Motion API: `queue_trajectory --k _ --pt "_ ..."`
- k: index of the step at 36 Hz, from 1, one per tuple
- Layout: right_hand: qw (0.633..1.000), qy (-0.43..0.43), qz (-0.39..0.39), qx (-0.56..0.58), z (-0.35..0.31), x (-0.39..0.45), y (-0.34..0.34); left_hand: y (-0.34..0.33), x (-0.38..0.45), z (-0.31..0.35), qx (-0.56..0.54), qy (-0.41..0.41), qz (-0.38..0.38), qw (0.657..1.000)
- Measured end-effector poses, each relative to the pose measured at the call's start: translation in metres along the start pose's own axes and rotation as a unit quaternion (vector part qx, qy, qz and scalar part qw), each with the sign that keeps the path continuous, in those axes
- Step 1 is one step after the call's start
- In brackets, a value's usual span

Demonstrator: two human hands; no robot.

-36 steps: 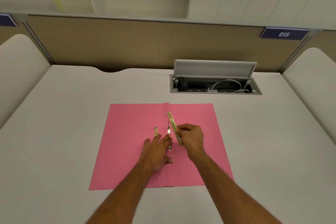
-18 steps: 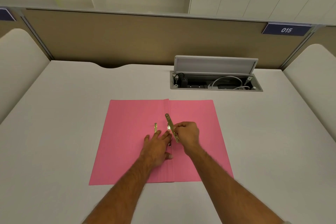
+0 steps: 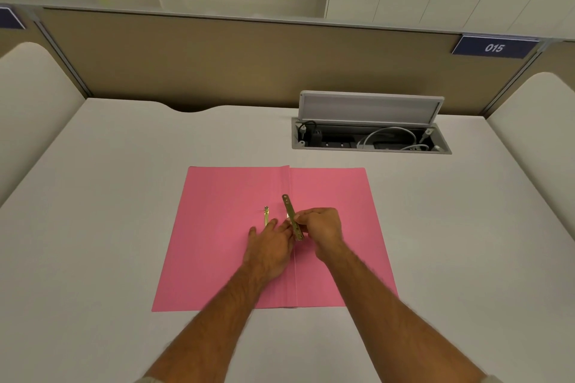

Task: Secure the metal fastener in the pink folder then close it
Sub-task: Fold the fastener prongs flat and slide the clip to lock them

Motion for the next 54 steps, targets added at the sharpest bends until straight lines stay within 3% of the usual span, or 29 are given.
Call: queue_trajectory --k 15,25,40,48,54 --pt "1.0 -0.002 0.006 -0.018 0.005 0.001 -0.005 0.002 -0.004 0.003 0.0 0.002 0.013 1.0" --pt "0.993 0.013 0.027 -0.113 0.009 0.009 -0.004 -0.015 -0.009 -0.013 -0.026 -0.031 0.008 0.999" --pt "0.967 0.046 0.064 -0.243 0.014 0.023 -0.009 -0.026 -0.006 -0.018 -0.049 -0.007 0.032 0.998" --pt "0.952 0.143 0.029 -0.268 -0.005 0.028 -0.017 -0.022 -0.004 -0.014 -0.017 -0.013 0.005 1.0" --pt "0.917 0.201 0.002 -0.346 -0.016 0.038 -0.03 -0.016 -0.004 -0.008 -0.015 -0.014 -0.013 1.0"
Point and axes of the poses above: each hand's wrist, its own x-axis towards the middle knuckle, its own y-axis out of the back of the hand, z = x × y, the point moved 5 cm from there along x, towards the middle knuckle, and after that the axes turned 4 degrees about -y, right-handed, at the moved point
